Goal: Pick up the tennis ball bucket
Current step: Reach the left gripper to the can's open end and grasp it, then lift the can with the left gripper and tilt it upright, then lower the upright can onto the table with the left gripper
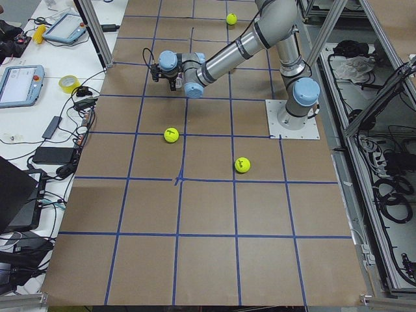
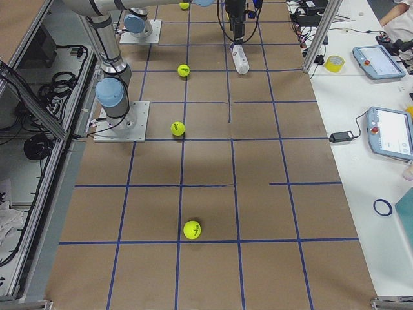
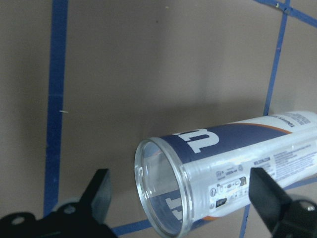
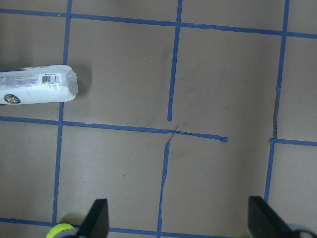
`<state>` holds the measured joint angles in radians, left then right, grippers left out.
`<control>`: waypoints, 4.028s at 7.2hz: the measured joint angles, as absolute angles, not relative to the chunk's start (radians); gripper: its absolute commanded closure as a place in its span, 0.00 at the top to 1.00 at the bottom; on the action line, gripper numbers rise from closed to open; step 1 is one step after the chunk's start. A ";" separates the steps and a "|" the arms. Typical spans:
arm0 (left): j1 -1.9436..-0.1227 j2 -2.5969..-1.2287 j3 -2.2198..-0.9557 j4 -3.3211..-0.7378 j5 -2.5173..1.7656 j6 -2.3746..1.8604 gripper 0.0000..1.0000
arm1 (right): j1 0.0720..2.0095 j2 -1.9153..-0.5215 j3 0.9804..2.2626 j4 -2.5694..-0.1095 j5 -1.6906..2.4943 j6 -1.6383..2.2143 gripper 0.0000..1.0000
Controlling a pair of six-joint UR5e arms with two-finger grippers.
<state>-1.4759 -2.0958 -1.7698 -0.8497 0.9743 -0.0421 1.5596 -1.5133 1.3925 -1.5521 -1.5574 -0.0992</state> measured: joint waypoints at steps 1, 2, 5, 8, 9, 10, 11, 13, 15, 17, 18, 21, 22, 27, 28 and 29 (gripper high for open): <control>-1.478 -2.112 -1.769 -0.852 0.939 -0.048 1.00 | 1.554 -1.517 1.396 -1.547 -1.557 -0.099 1.00; -1.480 -2.121 -1.769 -0.854 0.922 -0.060 0.95 | 1.552 -1.520 1.401 -1.543 -1.556 -0.098 1.00; -1.480 -2.127 -1.766 -0.859 0.825 -0.089 0.00 | 1.551 -1.524 1.405 -1.530 -1.552 -0.100 1.00; -1.480 -2.112 -1.734 -0.861 0.856 -0.234 0.00 | 1.551 -1.525 1.405 -1.526 -1.548 -0.100 1.00; -1.482 -2.094 -1.708 -0.864 0.861 -0.300 0.00 | 1.550 -1.525 1.405 -1.526 -1.547 -0.100 1.00; -1.484 -2.078 -1.669 -0.868 0.877 -0.385 0.00 | 1.550 -1.525 1.405 -1.525 -1.547 -0.100 1.00; -1.492 -2.062 -1.616 -0.891 0.928 -0.453 0.00 | 1.550 -1.525 1.406 -1.525 -1.547 -0.100 1.00; -1.539 -2.028 -1.454 -1.056 1.126 -0.507 0.00 | 1.549 -1.525 1.406 -1.525 -1.546 -0.100 1.00; -1.613 -2.020 -1.320 -1.184 1.365 -0.442 0.00 | 1.548 -1.523 1.407 -1.527 -1.545 -0.103 1.00; -1.686 -2.028 -1.296 -1.188 1.556 -0.260 0.00 | 1.548 -1.521 1.407 -1.528 -1.544 -0.106 1.00; -1.709 -2.034 -1.301 -1.174 1.591 -0.201 0.00 | 1.548 -1.521 1.407 -1.530 -1.544 -0.108 1.00; -1.747 -2.039 -1.391 -1.039 1.619 -0.111 0.00 | 1.548 -1.527 1.407 -1.528 -1.548 -0.108 1.00; -1.758 -2.037 -1.417 -0.998 1.620 -0.107 0.00 | 1.548 -1.528 1.407 -1.528 -1.548 -0.109 1.00; -1.797 -2.031 -1.460 -0.971 1.624 -0.108 0.64 | 1.548 -1.528 1.408 -1.528 -1.548 -0.112 1.00; -1.797 -2.030 -1.460 -0.971 1.623 -0.108 0.91 | 1.548 -1.528 1.408 -1.528 -1.548 -0.112 1.00; -1.798 -2.028 -1.459 -0.973 1.622 -0.109 1.00 | 1.548 -1.528 1.408 -1.527 -1.548 -0.112 1.00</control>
<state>-1.7976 -2.0275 -1.4588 -0.9732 1.6222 -0.1087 1.5478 -1.5279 1.4082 -1.5272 -1.5478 -0.1120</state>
